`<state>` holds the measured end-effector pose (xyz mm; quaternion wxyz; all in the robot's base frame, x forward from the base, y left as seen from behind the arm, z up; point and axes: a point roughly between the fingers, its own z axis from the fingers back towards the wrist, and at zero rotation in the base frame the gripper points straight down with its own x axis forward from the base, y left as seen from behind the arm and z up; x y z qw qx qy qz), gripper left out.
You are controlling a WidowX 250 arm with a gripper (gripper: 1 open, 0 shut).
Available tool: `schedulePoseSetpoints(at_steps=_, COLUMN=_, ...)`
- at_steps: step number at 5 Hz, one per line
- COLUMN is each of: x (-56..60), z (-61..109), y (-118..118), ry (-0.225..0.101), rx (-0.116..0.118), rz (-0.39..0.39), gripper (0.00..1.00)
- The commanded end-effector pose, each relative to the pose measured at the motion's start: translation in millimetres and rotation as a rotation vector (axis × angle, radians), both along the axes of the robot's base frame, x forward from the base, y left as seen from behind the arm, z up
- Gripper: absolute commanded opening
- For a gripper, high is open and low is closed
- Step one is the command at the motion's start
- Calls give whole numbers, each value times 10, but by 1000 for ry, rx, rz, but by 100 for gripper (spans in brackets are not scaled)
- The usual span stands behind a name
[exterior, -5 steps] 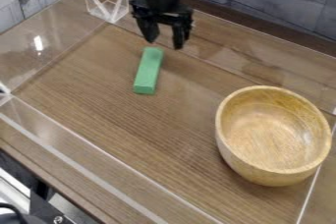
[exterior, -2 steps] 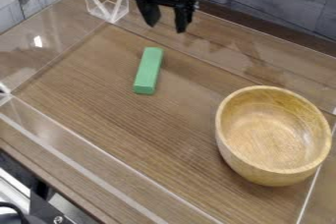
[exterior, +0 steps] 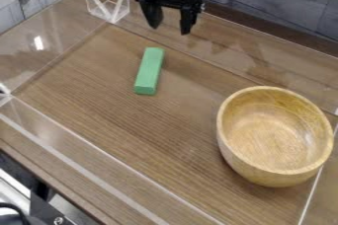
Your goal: Move green object from inside the wooden bowl to the table next to it
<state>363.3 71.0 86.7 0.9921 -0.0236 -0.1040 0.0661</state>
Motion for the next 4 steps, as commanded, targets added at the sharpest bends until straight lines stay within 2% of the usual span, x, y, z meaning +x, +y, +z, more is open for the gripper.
schedulePoseSetpoints(at_steps=1, x=-2, z=53, y=-64, ry=-31, rx=18, rz=-6, gripper=100)
schedulePoseSetpoints(at_steps=2, x=-27, z=2, y=-89, ry=-27, rx=23, rz=-21, gripper=100)
schedulePoseSetpoints(at_steps=4, x=128, z=155, y=96, ry=-25, rx=26, rz=-46, gripper=100)
